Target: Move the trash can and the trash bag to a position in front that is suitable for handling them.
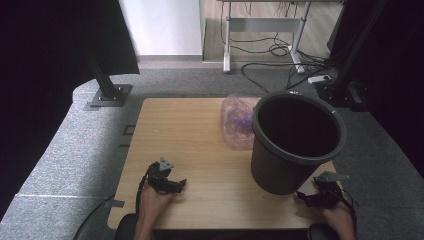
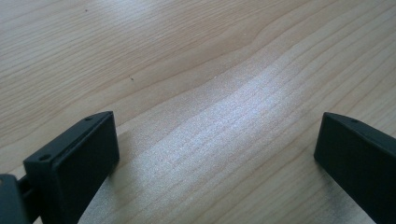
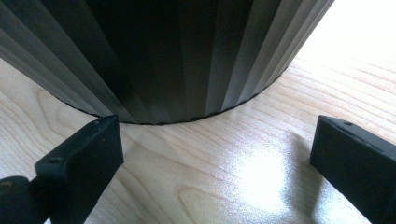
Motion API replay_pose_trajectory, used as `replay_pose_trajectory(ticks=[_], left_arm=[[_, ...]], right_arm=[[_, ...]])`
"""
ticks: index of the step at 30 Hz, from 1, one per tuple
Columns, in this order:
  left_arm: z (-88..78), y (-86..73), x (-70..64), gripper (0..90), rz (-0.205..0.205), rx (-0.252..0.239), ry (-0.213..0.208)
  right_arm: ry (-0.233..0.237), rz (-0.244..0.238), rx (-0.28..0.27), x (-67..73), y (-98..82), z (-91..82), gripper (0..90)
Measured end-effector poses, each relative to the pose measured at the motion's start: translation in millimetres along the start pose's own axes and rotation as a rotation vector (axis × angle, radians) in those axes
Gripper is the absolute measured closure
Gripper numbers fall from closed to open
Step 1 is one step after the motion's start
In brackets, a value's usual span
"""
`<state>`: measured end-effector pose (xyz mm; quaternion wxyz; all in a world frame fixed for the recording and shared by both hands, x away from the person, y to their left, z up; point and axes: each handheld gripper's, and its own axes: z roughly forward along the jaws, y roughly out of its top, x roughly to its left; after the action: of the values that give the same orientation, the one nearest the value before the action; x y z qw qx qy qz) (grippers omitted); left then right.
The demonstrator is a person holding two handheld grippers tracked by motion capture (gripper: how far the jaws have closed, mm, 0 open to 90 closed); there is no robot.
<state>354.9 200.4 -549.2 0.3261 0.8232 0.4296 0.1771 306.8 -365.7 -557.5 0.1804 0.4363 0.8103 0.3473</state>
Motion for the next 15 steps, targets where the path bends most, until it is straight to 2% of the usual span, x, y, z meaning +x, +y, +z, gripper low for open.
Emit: replay_pose_trajectory(ticks=[15], left_arm=[[0.1, 0.1, 0.0, 0.0, 0.000, 0.000, 0.000]], right_arm=[[0.007, -0.004, 0.009, 0.7, 2.6, 3.0, 0.0]])
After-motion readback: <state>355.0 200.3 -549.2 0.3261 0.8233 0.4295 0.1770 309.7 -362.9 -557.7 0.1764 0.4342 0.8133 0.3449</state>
